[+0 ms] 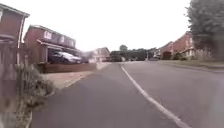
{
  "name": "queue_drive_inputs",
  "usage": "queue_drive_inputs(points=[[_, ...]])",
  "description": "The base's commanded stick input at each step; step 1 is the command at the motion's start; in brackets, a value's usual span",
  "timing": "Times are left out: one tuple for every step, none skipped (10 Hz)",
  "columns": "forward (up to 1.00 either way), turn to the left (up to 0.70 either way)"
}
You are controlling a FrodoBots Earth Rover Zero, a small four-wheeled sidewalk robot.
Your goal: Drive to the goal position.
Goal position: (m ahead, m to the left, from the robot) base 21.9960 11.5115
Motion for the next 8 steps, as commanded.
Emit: queue_drive_inputs(points=[[1.0,0.0],[1.0,0.0],[1.0,0.0],[1.0,0.0],[1.0,0.0],[1.0,0.0],[1.0,0.0],[1.0,0.0]])
